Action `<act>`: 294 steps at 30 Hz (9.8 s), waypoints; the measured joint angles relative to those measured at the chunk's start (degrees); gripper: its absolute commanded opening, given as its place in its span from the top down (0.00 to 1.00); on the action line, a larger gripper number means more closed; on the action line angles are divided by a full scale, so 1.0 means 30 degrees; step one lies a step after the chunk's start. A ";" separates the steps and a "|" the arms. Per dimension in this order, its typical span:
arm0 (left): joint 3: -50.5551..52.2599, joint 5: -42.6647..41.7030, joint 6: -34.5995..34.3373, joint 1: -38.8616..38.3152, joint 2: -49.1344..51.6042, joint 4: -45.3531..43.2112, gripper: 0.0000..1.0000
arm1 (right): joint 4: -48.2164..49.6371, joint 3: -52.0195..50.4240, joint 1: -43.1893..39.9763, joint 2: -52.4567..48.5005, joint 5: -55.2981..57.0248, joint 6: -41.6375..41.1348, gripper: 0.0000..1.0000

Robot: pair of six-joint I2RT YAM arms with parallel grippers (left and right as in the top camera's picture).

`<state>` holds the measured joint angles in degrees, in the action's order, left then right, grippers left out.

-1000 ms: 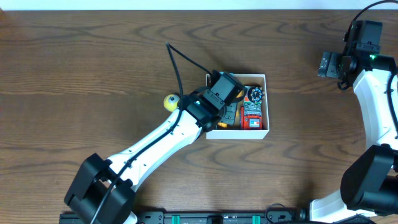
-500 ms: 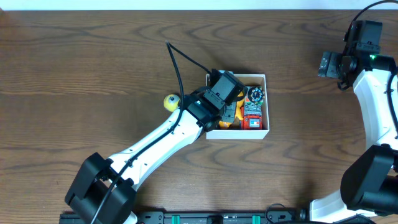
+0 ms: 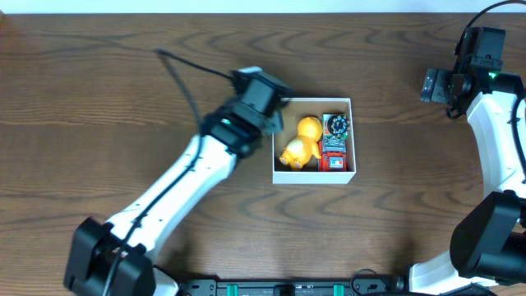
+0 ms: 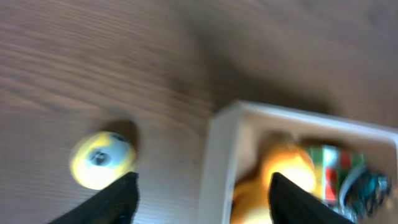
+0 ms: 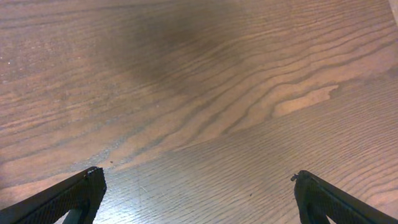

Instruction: Pack container

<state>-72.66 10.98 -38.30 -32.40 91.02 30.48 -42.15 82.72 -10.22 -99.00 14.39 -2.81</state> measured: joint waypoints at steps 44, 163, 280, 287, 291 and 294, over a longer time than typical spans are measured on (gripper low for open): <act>0.0000 0.0117 -0.5391 0.2659 0.6521 0.2178 0.78 | 0.0000 0.0000 0.0000 0.0000 0.0000 -0.0007 0.01; -0.0036 -0.1239 0.2426 0.6812 0.2091 -0.0940 0.10 | 0.0000 0.0000 0.0000 0.0000 0.0000 0.0000 0.01; -0.0036 -0.0517 0.2426 0.9719 0.2091 0.0066 0.02 | 0.7431 -1.5613 0.0925 2.8239 -0.4379 -0.0678 0.01; -0.0036 -0.0517 0.2426 0.9719 0.2091 0.0058 0.02 | 1.1642 -2.1449 0.1639 3.0811 -0.4546 0.0051 0.01; -0.0036 -0.0517 0.2426 0.9719 0.2091 0.0058 0.02 | 1.3260 -2.3620 0.2069 3.1234 -0.4758 0.0969 0.01; -0.0036 -0.0517 0.2426 0.9719 0.2091 0.0066 0.02 | 1.3777 -2.4647 0.2419 3.1547 -0.4860 0.1428 0.01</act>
<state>-72.77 9.43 -31.03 -3.25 97.30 30.68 -0.82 8.78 -2.96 -4.36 -0.19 1.48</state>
